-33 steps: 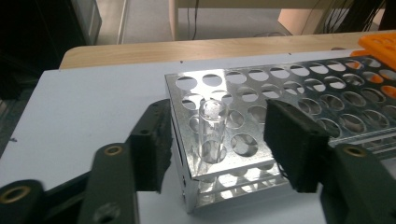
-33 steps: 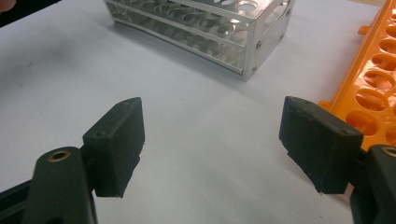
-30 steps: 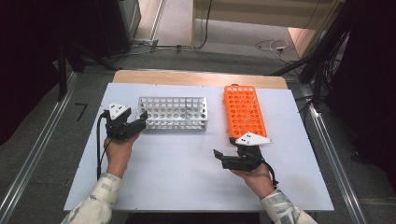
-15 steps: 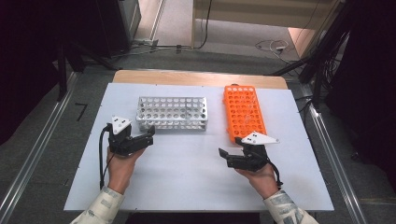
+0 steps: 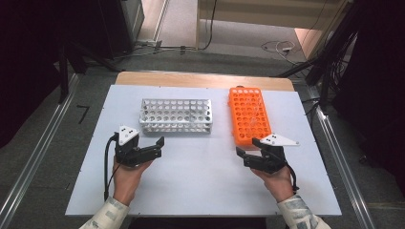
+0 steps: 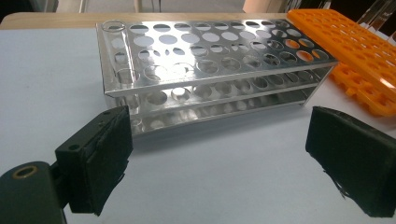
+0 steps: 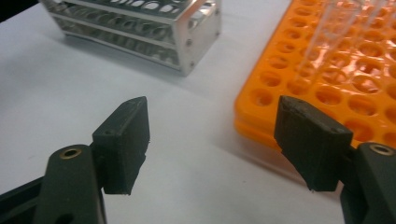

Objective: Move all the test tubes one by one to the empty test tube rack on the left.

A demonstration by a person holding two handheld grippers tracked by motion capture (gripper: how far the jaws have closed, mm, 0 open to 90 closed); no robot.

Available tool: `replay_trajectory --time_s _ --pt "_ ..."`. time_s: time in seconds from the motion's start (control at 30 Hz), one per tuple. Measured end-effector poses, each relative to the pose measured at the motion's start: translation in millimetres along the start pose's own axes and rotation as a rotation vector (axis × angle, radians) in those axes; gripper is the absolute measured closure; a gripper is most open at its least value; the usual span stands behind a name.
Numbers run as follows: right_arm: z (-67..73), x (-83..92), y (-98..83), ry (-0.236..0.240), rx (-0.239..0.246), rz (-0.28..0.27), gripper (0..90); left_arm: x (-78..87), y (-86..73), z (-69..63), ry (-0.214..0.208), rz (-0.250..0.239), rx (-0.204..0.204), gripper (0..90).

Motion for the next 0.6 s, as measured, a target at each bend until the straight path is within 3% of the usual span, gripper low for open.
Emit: replay_trajectory --time_s 0.03,0.2,0.4,0.6 --pt "-7.8 -2.7 -0.7 -0.039 0.004 0.003 27.4 0.3 0.2 -0.2 -0.001 -0.002 -0.001 6.7" --pt "-20.4 -7.4 0.8 -0.09 -0.01 -0.003 29.9 -0.1 0.5 -2.9 -0.008 -0.007 -0.014 6.0" --pt "-32.2 -14.0 8.3 -0.135 -0.035 -0.021 34.5 -1.2 -0.3 -3.6 -0.008 -0.001 -0.023 5.1" --pt "-34.2 -26.0 15.6 -0.159 -0.042 -0.03 40.2 -1.8 -1.5 -6.4 -0.03 0.005 -0.031 5.1"
Point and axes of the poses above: each handheld gripper's, and its own axes: x roughly backward along the jaws, y roughly out of its top, z roughly to its left, the point moved 8 cm from there along -x, roughly forward along the jaws, and after that the axes turned 4 degrees about -x, right-handed, at the moved point
